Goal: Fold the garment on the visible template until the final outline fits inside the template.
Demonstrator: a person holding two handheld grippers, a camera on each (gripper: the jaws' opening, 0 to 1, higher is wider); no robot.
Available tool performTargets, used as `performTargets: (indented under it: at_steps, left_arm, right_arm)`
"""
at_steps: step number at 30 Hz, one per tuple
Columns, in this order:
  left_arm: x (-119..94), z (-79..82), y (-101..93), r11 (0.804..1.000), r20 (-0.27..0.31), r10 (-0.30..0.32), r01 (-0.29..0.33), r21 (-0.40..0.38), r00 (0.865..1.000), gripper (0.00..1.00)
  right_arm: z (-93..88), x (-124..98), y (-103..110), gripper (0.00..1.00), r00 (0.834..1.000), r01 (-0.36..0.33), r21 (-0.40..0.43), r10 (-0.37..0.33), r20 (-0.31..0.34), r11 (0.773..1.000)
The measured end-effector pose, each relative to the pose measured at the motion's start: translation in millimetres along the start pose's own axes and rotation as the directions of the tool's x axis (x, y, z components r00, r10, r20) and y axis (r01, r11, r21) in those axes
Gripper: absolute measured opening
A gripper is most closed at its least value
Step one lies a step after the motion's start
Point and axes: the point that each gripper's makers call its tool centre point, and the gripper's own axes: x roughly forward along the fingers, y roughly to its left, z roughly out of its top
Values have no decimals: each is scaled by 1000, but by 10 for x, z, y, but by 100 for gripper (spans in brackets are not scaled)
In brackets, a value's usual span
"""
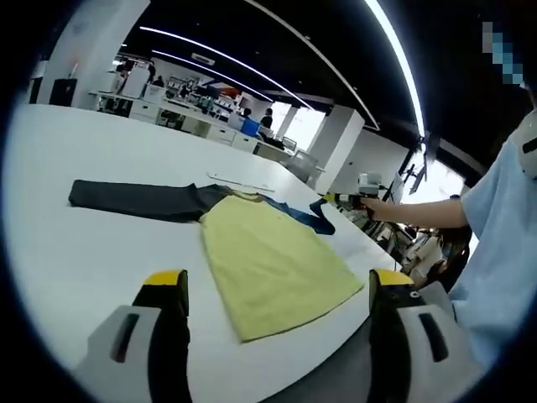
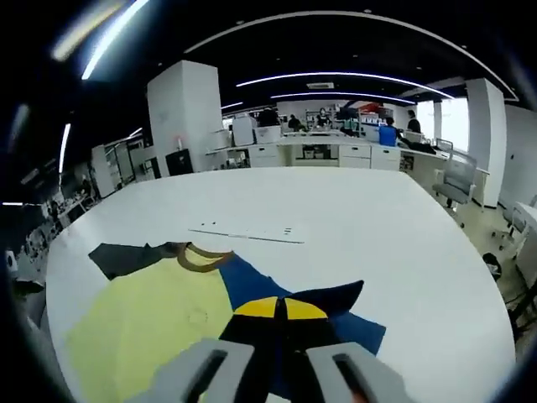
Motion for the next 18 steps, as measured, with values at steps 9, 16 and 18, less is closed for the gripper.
performTargets:
  at_steps: [9, 16, 18]
  left_arm:
    - [-151, -58, 157, 1000, 8, -3, 3, -30, 1000, 83]
    - [-192, -121, 274, 999, -19, -23, 22, -27, 1000, 85]
    - [-204, -109, 329, 999, -14, -31, 30, -37, 999, 85]
  right_arm:
    - [168, 194, 571, 0, 999, -47, -19, 47, -4, 999]
    - [241, 303, 1095, 0, 997, -81, -32, 81, 1, 996]
    - [288, 325, 1259, 0, 995, -96, -33, 97, 12, 995]
